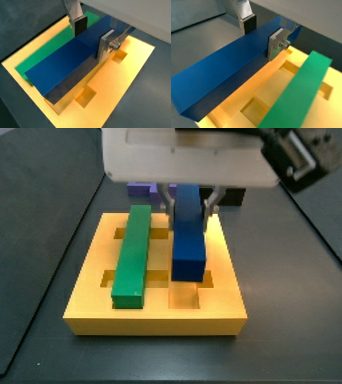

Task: Pick up the blue object. Move up. Move to above the board. Insert the blue object.
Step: Insert the blue object.

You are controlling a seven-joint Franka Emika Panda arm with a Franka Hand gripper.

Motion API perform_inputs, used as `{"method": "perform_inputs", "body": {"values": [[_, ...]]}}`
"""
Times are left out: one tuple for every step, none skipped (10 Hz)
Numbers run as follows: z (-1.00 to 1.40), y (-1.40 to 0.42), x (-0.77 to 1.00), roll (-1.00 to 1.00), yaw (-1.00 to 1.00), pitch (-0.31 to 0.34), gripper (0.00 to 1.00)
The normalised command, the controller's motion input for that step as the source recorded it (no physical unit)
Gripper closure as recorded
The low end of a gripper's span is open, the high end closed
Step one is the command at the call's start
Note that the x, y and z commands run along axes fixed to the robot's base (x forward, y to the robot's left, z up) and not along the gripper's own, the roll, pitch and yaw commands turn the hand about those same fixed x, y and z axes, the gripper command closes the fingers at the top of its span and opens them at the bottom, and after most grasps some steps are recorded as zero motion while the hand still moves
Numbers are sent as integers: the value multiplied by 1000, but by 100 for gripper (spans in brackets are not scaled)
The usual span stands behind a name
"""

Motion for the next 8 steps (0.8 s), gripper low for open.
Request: {"method": "perform_inputs", "body": {"values": [[-471,-177,137,266,243,11,100],[-103,-243,0,394,300,27,100],[0,-286,9,414,294,73,100],[-6,-166,29,300,191,41,100],[-77,-3,0,171,117,27,100],[-189,34,0,120,11,16,100],[-260,134,0,104,0,26,100],[-274,120,0,73,-66,31,100]]}}
